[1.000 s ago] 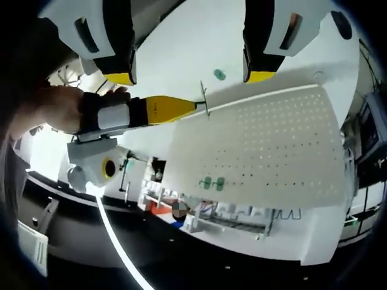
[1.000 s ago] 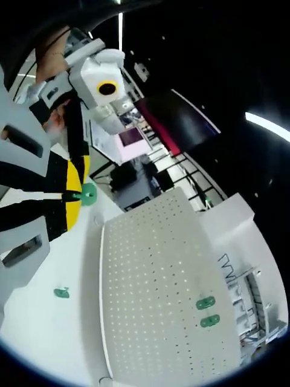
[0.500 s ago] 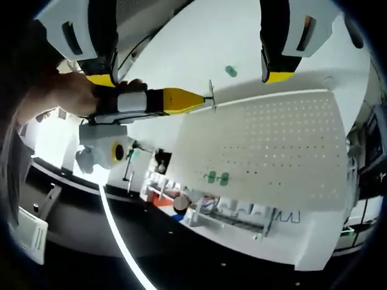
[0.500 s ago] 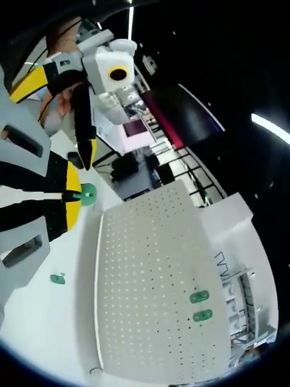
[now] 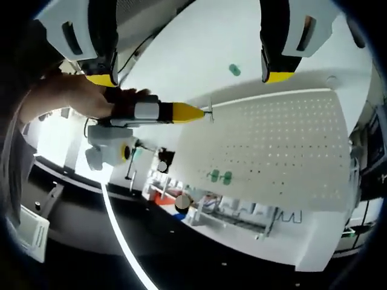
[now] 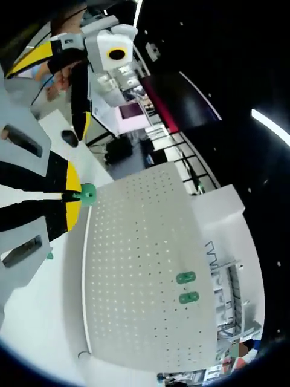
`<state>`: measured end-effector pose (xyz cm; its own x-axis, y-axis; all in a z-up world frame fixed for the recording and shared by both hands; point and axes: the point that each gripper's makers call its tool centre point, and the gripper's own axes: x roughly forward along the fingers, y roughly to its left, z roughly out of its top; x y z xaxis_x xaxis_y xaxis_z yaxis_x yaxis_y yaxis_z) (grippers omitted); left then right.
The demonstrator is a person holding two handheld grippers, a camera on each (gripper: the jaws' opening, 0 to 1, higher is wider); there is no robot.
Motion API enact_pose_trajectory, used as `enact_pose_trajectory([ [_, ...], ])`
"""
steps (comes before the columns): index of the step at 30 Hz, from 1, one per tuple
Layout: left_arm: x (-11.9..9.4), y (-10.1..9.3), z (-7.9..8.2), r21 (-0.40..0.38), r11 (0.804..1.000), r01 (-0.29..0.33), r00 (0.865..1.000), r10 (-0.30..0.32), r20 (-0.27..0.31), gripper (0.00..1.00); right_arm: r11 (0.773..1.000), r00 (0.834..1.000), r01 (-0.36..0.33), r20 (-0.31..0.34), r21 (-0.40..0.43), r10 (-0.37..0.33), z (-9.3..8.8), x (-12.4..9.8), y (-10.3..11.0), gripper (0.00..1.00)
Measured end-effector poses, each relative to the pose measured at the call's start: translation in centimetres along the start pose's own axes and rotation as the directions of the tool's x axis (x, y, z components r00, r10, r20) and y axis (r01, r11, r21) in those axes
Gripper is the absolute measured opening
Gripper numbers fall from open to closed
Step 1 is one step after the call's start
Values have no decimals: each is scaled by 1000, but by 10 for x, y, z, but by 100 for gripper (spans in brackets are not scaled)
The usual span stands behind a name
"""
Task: Insert the hook assembly into the mounting plate slot until the hook locks in place.
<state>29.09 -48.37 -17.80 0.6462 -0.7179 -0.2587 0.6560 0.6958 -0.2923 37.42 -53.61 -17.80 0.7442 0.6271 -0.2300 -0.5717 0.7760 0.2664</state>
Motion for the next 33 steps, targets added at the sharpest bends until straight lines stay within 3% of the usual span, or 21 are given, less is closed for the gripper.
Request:
enact_pose_trajectory([
  [14,0,10,-3,-23,1000,-17,1000,17,-10,99,991,990,131,58,-40,-128,26,-1,-56,0],
  [33,1,24,-7,-44,998,-47,999,46,-21,96,963,956,264,151,-53,-253,69,1,-119,0],
])
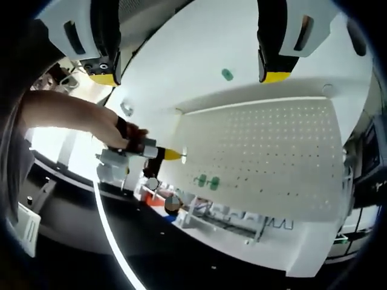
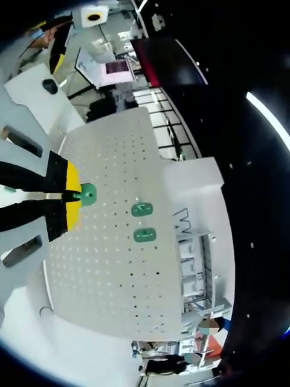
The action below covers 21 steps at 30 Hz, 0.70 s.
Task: Insert the hook assembly into the mounting plate slot until the hook locks in place.
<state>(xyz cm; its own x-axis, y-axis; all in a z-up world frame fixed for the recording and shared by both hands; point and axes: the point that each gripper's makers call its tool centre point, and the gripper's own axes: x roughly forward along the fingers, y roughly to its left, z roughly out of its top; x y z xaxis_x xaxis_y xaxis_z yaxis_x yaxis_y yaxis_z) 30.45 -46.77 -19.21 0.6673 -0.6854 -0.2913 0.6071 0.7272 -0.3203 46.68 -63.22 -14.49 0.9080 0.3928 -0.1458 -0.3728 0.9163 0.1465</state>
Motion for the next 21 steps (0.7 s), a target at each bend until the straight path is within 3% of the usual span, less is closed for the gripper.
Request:
enact_pose_trajectory([
  [6,3,0,-2,-1,1000,2,1000,-2,-7,96,999,999,31,22,-17,-30,10,9,-15,0],
  [11,4,2,3,-21,1000,-3,1000,3,20,97,999,998,45,41,-15,-44,19,18,-26,0],
  [21,9,-6,-14,-4,1000,17,999,-17,-36,96,993,993,99,68,-57,-96,33,29,-51,0],
])
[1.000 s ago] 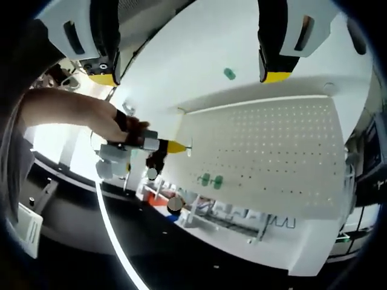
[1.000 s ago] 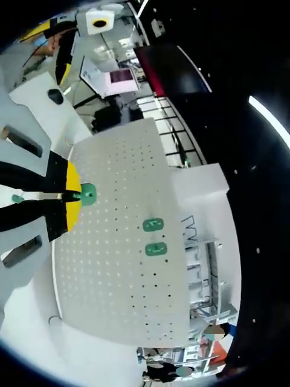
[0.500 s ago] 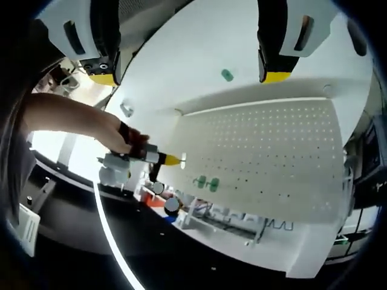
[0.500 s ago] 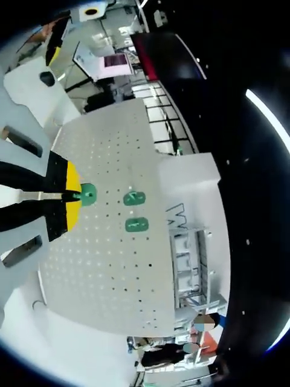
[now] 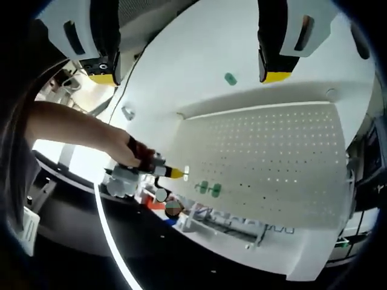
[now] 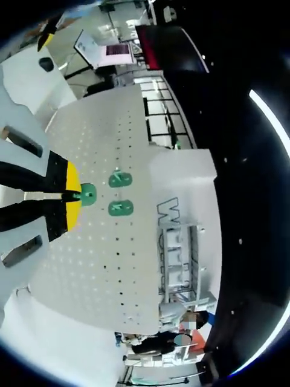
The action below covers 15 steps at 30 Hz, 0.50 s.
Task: Insert the hook assembly into the mounting plate slot until the hook locks in place.
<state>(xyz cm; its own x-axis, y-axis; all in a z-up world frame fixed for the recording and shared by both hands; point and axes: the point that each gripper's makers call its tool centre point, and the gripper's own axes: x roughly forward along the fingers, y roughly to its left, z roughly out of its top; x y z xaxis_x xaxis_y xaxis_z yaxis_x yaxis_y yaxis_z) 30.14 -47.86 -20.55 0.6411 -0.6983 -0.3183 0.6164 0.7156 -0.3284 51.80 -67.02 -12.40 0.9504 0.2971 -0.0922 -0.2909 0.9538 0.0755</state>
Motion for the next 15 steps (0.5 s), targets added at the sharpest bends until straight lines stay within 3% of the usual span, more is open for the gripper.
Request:
enact_pose_trajectory([
  [15,3,10,9,5,1000,-12,1000,12,3,96,998,995,60,82,6,-60,36,24,-39,0],
])
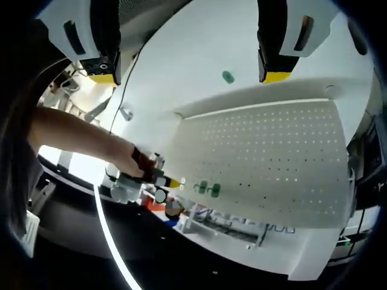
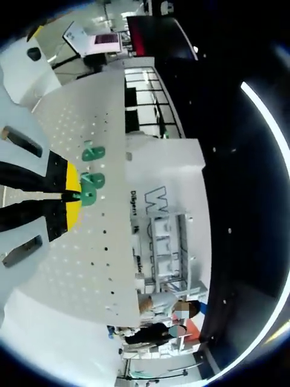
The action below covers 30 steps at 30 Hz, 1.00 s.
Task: Insert the hook assembly into the mounting plate slot until the hook locks in place.
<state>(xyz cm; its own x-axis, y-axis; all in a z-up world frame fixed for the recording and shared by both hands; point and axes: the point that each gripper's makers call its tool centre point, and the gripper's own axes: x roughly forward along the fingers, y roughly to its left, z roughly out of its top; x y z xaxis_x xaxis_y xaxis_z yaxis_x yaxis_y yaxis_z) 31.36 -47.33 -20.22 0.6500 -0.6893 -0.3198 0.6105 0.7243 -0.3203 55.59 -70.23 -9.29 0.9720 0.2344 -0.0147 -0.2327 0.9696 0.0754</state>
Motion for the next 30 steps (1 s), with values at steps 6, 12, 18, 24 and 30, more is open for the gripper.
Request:
enact_pose_trajectory([
  [6,0,9,4,0,1000,-21,1000,21,9,96,1000,1000,11,17,-9,-11,7,13,-13,0],
  [12,2,15,6,-9,999,-36,999,36,14,95,1000,999,15,41,-27,-14,16,22,-13,0],
  [18,1,17,5,-9,999,-43,999,43,10,95,1000,997,18,71,-17,-17,23,29,-11,0],
  [24,1,21,2,-20,998,-51,999,51,9,95,999,994,34,108,-21,-32,21,35,-10,0],
  [30,1,24,2,-23,998,-56,998,56,5,95,998,991,55,121,-11,-53,12,38,-16,0],
])
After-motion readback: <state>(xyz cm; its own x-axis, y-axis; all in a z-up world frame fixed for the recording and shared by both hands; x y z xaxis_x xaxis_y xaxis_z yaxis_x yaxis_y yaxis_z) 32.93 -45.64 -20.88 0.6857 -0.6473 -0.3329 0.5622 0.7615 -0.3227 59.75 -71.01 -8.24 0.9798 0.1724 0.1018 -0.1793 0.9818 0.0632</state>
